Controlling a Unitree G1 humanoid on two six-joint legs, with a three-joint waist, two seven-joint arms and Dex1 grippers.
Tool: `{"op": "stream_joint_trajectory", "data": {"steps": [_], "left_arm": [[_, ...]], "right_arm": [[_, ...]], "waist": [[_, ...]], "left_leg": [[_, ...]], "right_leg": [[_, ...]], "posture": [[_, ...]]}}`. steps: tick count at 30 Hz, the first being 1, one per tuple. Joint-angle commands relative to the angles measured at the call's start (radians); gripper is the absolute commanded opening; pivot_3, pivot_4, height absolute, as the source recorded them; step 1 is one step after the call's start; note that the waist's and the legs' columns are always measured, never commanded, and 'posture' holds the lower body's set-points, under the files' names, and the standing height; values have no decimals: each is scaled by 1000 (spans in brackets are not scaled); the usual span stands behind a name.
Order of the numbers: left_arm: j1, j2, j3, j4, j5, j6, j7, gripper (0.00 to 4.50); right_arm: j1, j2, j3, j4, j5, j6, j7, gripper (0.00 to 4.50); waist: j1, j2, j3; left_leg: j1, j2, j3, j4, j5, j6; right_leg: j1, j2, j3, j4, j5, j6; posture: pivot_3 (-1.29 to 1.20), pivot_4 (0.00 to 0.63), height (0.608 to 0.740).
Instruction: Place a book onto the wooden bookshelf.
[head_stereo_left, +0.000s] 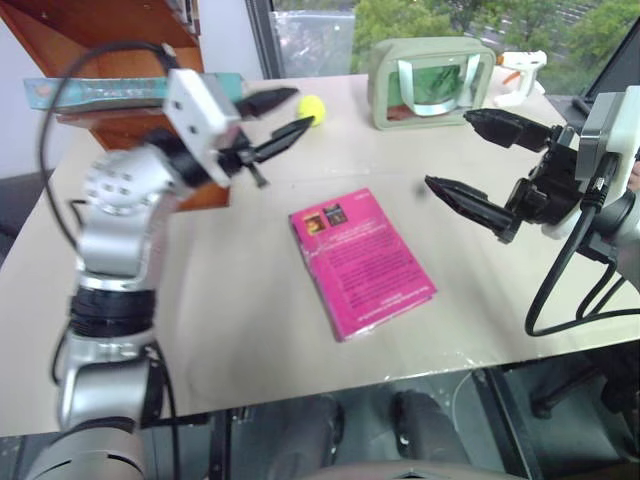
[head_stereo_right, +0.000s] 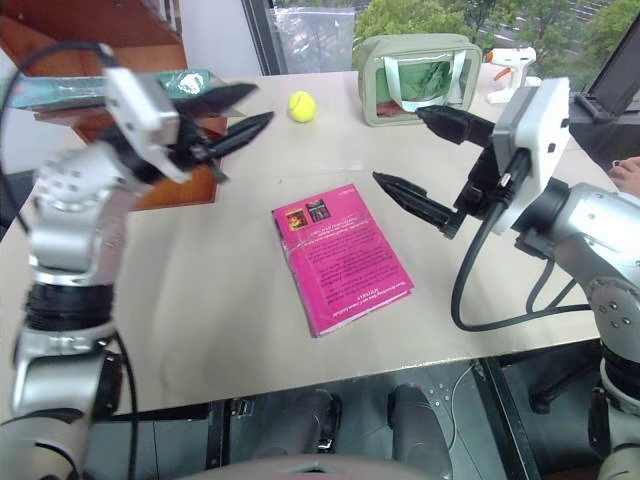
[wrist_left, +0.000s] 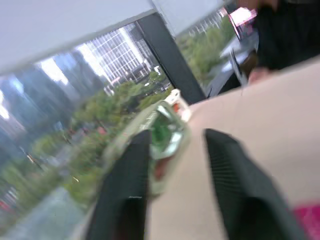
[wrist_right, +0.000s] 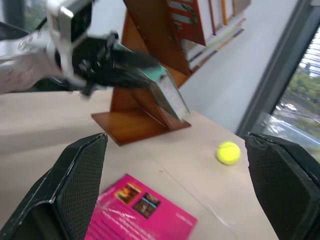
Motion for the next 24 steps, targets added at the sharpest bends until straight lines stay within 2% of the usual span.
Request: {"op": "stream_joint_trajectory", "data": {"steps": [1,2,4,9,11,13,17,21,24], "left_arm": [[-49,-227,-59,101,229,-2,406,1069],[-73,-265,-62,165,307,-26,512,1069],[-128,-327,-43,314,376,-27,658,1069],[-232,-326,52,549,446,-124,934,1069],[-254,-310,68,597,445,-179,948,1069],[-256,-300,59,617,416,-213,882,1069],[-156,-302,4,509,221,-211,485,1069],[-2,-274,-25,327,51,-62,207,1069],[123,-194,-11,190,-30,46,73,1848]], "right_arm": [[17,-17,-55,-77,12,11,-46,4500],[26,-18,-60,-87,16,14,-54,4500],[45,-16,-66,-106,16,21,-74,4500],[68,-13,-79,-136,30,30,-107,4500],[74,-14,-82,-140,34,30,-113,4500],[78,-15,-83,-140,38,31,-118,4500],[109,-20,-87,-140,40,38,-121,4500],[204,-45,-60,-126,-34,55,-116,4500],[329,-35,-70,-91,-95,38,-105,4500]], "waist": [[9,0,0],[20,-1,0],[22,-2,0],[23,-2,0],[22,-2,0],[17,-2,0],[16,-1,-1],[20,-1,-1],[19,-1,-1]], "left_leg": [[0,0,0,0,0,0],[0,0,0,0,0,0],[0,-1,1,1,0,0],[-1,0,3,0,0,0],[-2,-1,3,-1,0,0],[-1,-1,5,-1,0,0],[-2,0,6,-2,0,0],[-2,-1,6,-2,0,0],[-2,0,6,-2,0,0]], "right_leg": [[1,0,0,0,0,0],[1,0,0,0,0,0],[2,0,0,-1,1,1],[-2,-1,3,0,1,1],[-2,-1,3,-1,1,1],[-2,-1,5,-1,1,1],[-3,-2,5,0,1,1],[-3,-2,5,-1,1,1],[-4,-1,5,-1,1,1]], "posture": [[0,150,740],[0,150,740],[0,150,740],[0,150,740],[0,150,740],[0,150,740],[0,150,740],[0,150,740],[0,150,740]]}}
